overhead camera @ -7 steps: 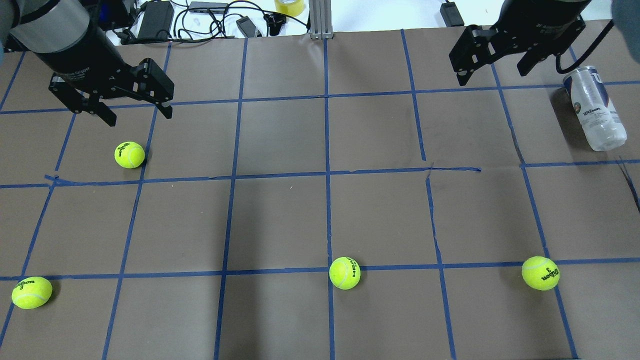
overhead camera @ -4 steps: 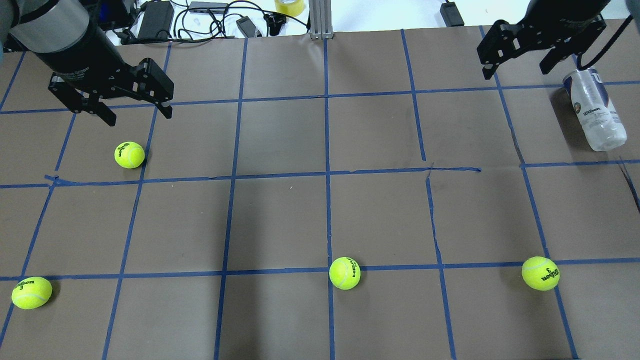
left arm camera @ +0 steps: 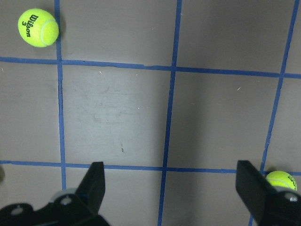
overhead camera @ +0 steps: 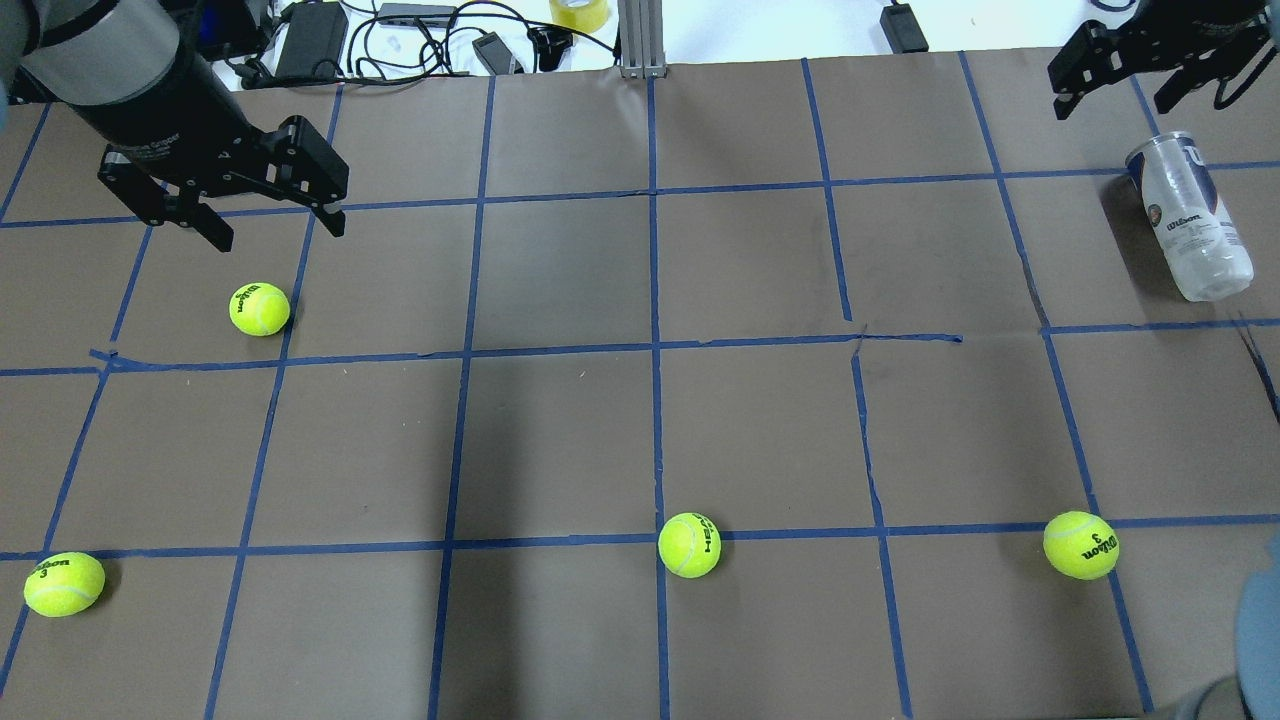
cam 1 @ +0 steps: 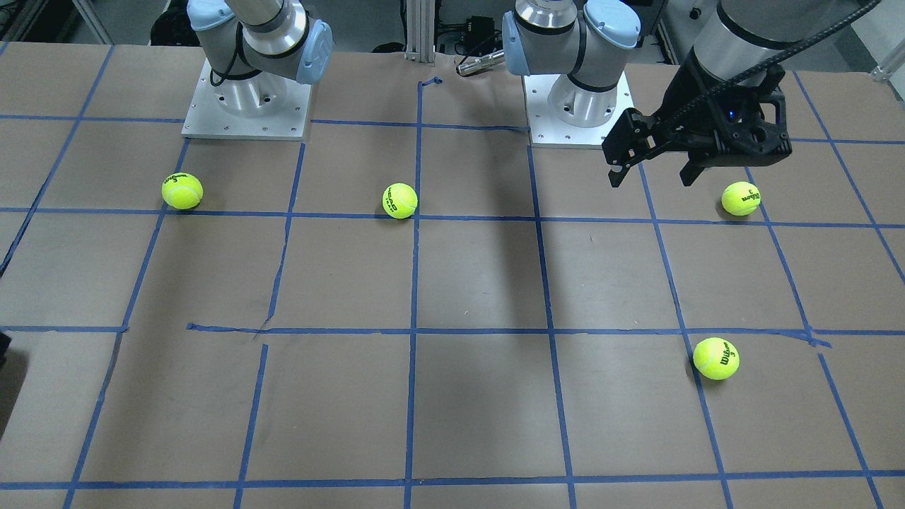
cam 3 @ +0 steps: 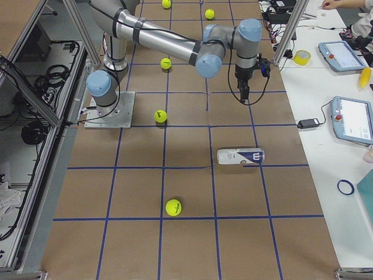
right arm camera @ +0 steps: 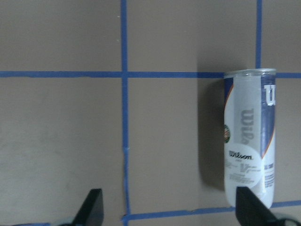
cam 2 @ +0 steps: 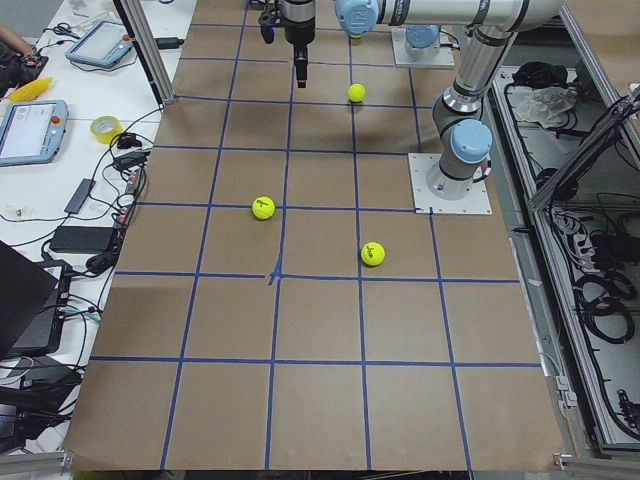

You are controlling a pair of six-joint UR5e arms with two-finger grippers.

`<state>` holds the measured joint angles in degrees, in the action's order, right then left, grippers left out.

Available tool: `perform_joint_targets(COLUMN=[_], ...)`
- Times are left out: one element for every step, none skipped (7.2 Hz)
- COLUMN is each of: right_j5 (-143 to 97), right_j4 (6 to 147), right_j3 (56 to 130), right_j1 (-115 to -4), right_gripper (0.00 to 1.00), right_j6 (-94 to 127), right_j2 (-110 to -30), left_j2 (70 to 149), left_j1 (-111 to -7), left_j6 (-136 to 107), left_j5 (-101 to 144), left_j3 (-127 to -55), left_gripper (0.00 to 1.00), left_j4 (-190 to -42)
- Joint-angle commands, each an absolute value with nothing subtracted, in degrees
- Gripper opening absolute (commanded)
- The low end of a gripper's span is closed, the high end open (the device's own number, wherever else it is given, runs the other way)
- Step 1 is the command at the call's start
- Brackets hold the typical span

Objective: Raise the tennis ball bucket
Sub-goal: 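Move the right gripper toward the upright Wilson tennis ball can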

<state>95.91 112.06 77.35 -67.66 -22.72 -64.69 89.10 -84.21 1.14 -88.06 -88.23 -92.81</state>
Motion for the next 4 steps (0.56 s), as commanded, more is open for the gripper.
perform_joint_targets(right_j5=[93.37,91.69,89.93,89.83], right_j4=[121.61,122.08,122.08,121.99], right_j3=[75.68,73.06,68.86,65.95], right_j1=[-60.66,-60.56,-60.03,-59.68], right_gripper=[0.98,0.97,0.98,1.0], right_j6=[-29.06,-29.09,-29.44,-30.31], right_j2=[-57.5,-54.17,-49.53,-46.18], left_j2=[89.12,89.03,89.12,89.12], left_j1=[-84.29,-84.2,-84.2,-84.29], left_j6=[1.14,1.14,1.14,1.14], left_j5=[-87.98,-87.98,-87.98,-87.98], left_j3=[-88.15,-88.15,-88.15,-88.15], left_gripper=[1.0,1.0,1.0,1.0], left_j4=[-92.81,-92.81,-92.81,-92.81])
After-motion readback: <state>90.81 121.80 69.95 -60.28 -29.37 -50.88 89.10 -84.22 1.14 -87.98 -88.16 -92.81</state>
